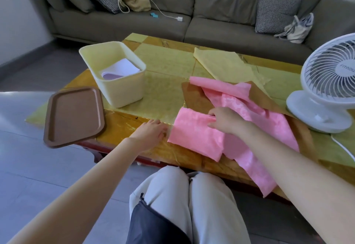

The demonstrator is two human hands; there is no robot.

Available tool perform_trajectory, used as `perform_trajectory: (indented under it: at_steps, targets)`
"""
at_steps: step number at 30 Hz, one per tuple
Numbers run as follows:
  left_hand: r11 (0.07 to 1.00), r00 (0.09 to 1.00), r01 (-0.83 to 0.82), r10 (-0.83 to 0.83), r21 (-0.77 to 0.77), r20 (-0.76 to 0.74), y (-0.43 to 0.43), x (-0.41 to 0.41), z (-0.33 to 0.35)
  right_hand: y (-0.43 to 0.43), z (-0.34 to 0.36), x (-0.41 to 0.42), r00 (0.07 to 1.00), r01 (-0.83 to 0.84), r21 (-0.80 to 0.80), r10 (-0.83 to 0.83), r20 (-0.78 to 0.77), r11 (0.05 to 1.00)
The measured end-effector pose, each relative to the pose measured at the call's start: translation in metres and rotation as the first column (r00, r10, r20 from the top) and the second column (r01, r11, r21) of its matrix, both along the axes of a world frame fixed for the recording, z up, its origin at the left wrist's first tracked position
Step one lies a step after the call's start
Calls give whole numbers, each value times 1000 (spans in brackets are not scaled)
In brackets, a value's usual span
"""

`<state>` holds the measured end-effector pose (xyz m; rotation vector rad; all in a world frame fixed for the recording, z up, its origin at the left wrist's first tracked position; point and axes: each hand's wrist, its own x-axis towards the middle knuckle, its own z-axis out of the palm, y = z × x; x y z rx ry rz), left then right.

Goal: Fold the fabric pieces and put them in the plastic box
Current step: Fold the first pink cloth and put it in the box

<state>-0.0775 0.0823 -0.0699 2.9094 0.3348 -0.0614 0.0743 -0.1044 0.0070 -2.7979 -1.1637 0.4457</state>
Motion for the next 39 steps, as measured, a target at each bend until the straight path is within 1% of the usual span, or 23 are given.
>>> perform_trajectory:
  at_steps: [1,3,5,7,9,12,15,19,25,29,33,36,37,39]
  targets:
    - [1000,999,-18,18,-1,29,7,0,6,5,7,0,999,-8,10,8,41,1000]
    - [996,985,-93,91,12,146,21,1,24,19,20,0,992,-22,33,17,129,999]
    - [983,953,-173,151,65,261,36,4,41,34,29,-1,979,-33,82,16,204,996]
    - [960,922,-261,216,103,323,49,11,56,47,34,-3,966,-30,134,-6,257,990]
    - [924,884,-375,331,79,330,62,16,66,60,37,-6,962,-17,188,-35,271,982]
    - [877,860,-474,443,74,253,73,22,68,72,39,-9,967,-4,255,-61,246,967]
    - [870,858,-490,470,58,207,78,23,67,80,43,-11,970,10,300,-83,230,954]
    - [868,841,-496,472,26,266,76,21,72,81,52,-13,962,20,348,-112,248,937]
    - [912,857,-408,395,-34,330,46,13,75,80,64,-19,947,21,458,-165,276,889]
    - [935,873,-352,347,-49,342,19,6,77,79,72,-30,936,0,476,-168,310,879]
    - [949,908,-302,314,-86,278,4,1,86,77,93,-36,895,5,453,-207,395,891]
    - [960,906,-281,272,-19,325,3,-7,93,83,116,-42,882,-17,466,-206,424,885]
    - [957,895,-290,267,13,358,6,-11,94,88,123,-45,883,-37,481,-197,427,876]
    - [937,867,-348,307,38,392,15,-20,94,99,131,-53,891,-78,499,-165,423,863]
